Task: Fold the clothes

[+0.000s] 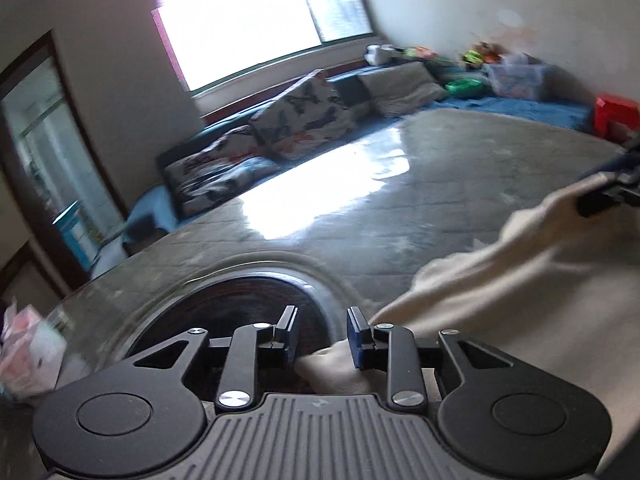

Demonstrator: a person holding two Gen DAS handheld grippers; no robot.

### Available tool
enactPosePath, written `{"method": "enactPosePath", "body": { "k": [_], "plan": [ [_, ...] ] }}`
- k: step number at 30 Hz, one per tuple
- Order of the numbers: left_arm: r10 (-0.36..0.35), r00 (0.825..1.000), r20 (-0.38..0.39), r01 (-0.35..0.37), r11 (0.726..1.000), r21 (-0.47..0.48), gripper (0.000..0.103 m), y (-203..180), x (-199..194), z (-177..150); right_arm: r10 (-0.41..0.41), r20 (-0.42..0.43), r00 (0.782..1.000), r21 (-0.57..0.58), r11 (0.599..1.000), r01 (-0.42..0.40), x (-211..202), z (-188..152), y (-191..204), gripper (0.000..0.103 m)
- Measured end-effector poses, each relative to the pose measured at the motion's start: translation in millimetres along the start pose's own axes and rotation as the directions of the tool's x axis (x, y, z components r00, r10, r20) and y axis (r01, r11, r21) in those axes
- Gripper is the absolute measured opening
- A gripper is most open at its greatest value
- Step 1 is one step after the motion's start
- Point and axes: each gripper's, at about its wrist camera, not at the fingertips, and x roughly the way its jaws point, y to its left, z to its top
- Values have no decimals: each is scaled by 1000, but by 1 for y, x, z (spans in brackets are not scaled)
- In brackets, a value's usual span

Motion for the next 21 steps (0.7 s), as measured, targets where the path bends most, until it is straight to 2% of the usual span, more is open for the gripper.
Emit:
{"method": "enactPosePath", "body": {
  "k": [4,6,8,10,12,15,18,21],
  "plan": [
    [-47,998,35,48,998,-34,30,-4,-24,1,-117,99,988,-19,993,119,-20,4,10,25],
    [-80,996,45,82,996,-44,30,-8,-32,3,-147,131,980,-28,988,152,-25,9,16,27],
    [-122,992,40,125,991,-53,30,-13,-31,7,-92,116,989,-19,995,95,-21,11,17,26],
    [-151,988,33,153,986,-66,30,-16,-29,9,-19,64,998,3,1000,18,-9,9,17,25],
    [-166,986,18,167,983,-78,30,-16,-21,9,3,24,1000,30,1000,-4,5,7,16,25],
    [-172,985,-13,170,981,-97,30,-12,-6,7,9,-31,999,104,995,-6,27,1,7,25],
    [-156,987,-43,150,980,-128,30,-4,9,1,4,-53,999,123,992,3,39,-4,1,24],
    [-170,984,-46,160,973,-168,30,3,13,0,3,-58,998,129,992,5,45,-4,-4,24]
  ]
}}
